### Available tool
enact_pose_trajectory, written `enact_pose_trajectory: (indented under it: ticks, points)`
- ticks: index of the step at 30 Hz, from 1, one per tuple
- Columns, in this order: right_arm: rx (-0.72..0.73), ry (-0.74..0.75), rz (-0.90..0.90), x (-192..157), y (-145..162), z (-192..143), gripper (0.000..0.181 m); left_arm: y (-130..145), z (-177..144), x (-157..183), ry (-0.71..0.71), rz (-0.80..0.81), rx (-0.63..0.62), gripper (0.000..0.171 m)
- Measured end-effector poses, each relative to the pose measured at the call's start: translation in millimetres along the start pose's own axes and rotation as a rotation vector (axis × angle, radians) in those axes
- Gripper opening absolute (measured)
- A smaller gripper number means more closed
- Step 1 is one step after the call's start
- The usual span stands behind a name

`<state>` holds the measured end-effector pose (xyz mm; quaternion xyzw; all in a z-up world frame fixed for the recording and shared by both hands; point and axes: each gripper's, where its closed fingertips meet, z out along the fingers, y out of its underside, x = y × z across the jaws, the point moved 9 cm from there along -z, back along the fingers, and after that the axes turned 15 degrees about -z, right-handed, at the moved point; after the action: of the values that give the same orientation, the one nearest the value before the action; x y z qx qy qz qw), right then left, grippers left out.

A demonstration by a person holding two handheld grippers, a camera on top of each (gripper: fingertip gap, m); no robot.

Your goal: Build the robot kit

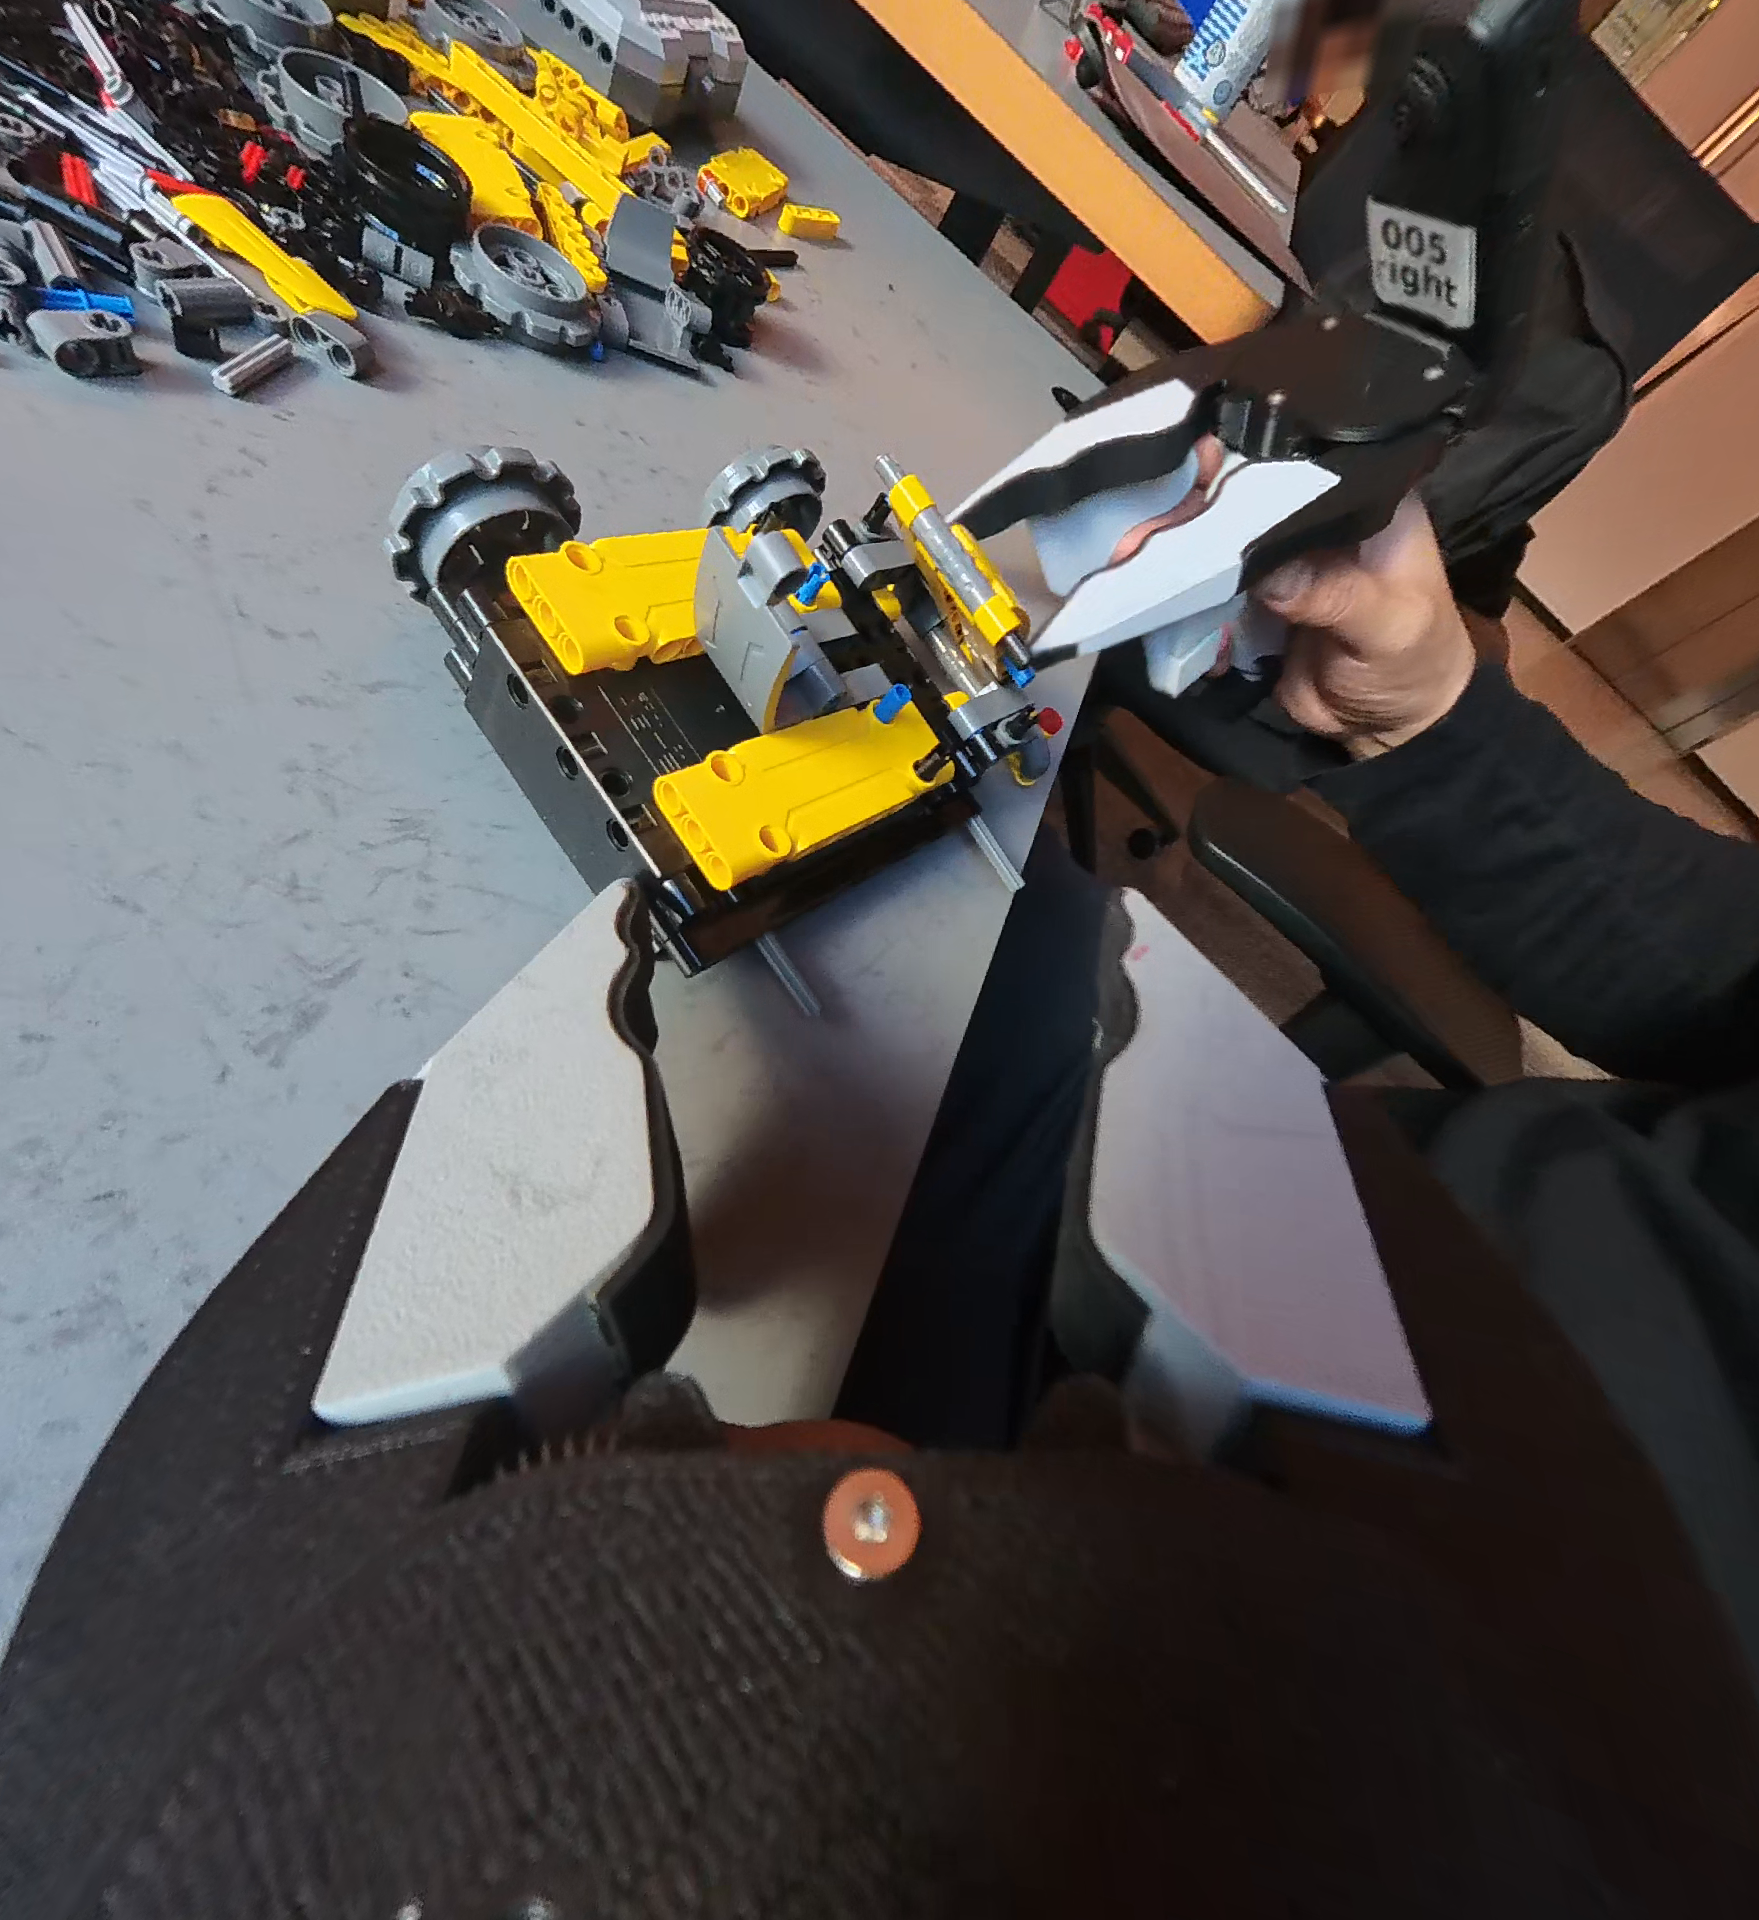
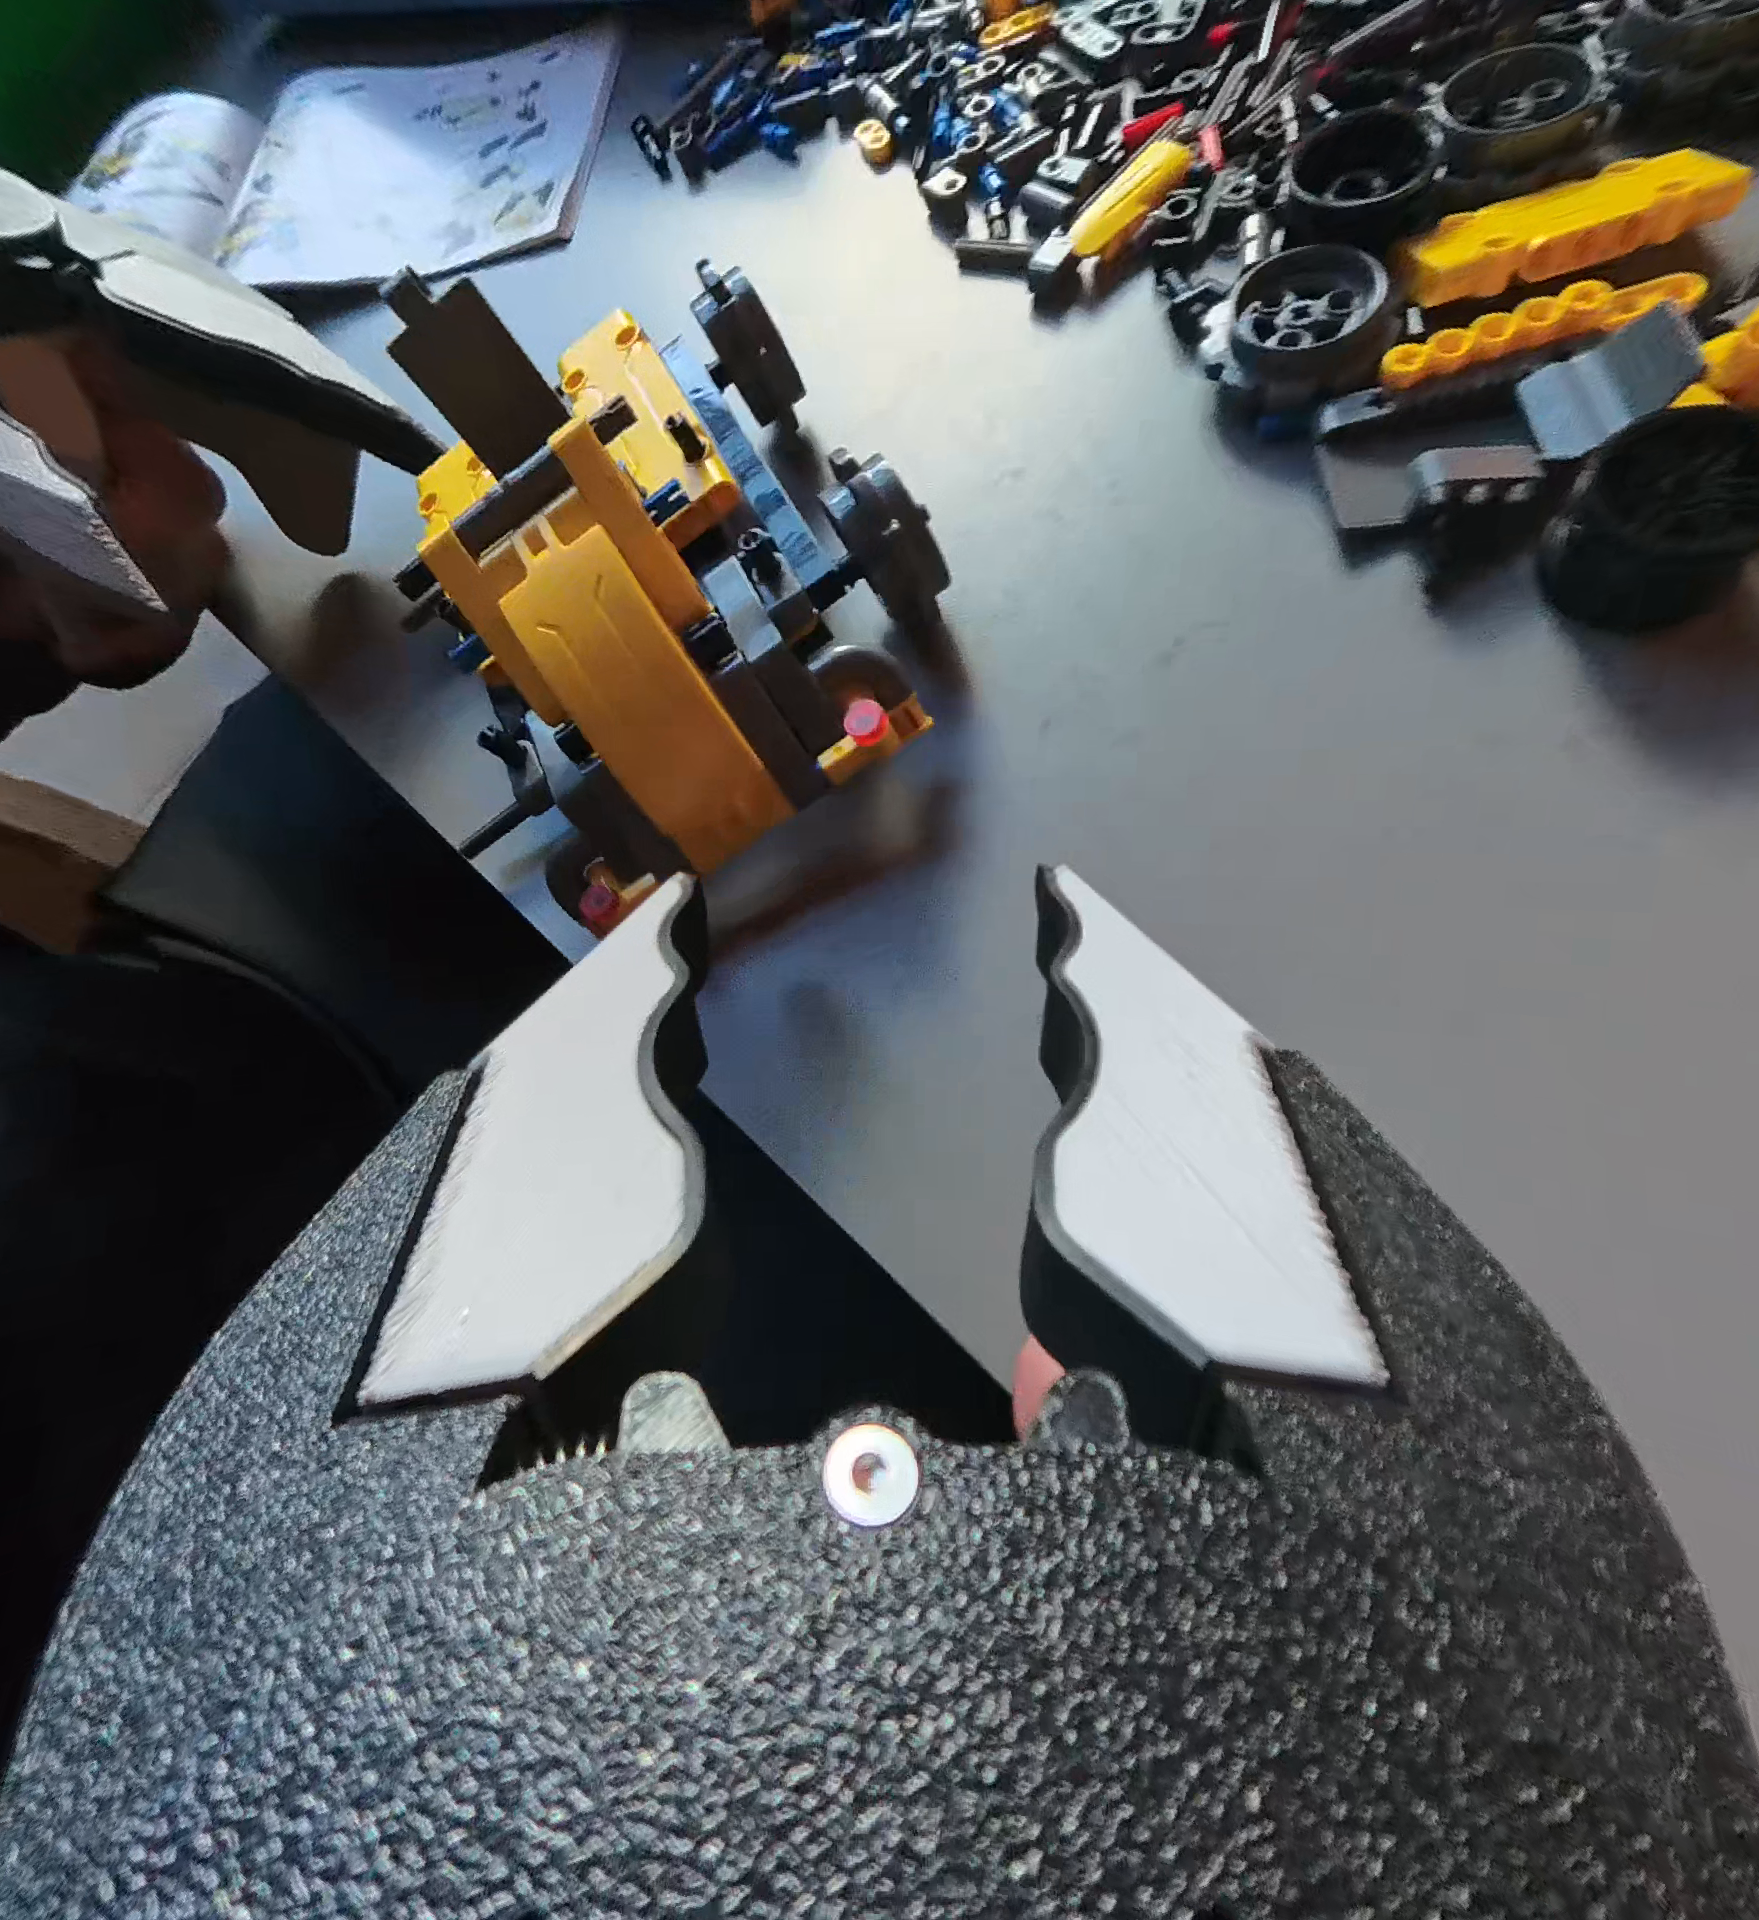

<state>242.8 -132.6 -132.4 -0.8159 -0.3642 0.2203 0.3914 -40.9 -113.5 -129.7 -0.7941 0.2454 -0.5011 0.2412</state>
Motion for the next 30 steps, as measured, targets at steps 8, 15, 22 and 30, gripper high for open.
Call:
enact_pose_trajectory:
  ticks: [8, 15, 22, 30]
  points:
    - [-0.025, -0.045, -0.104, -5, -34, 29, 0.057, -1, -2, -1, -0.019, -0.005, 0.03, 0.096]
    - [-0.035, 0.007, -0.15, 17, -49, 40, 0.058, -2, -8, 1, 0.027, -0.001, 0.076, 0.082]
    - [0.033, 0.089, -0.235, 35, -48, 39, 0.064, 3, -10, 10, -0.011, 0.135, 0.135, 0.081]
    - [0.14, 0.176, -0.375, 40, -45, 28, 0.063, 8, -8, 16, -0.03, 0.226, 0.133, 0.077]
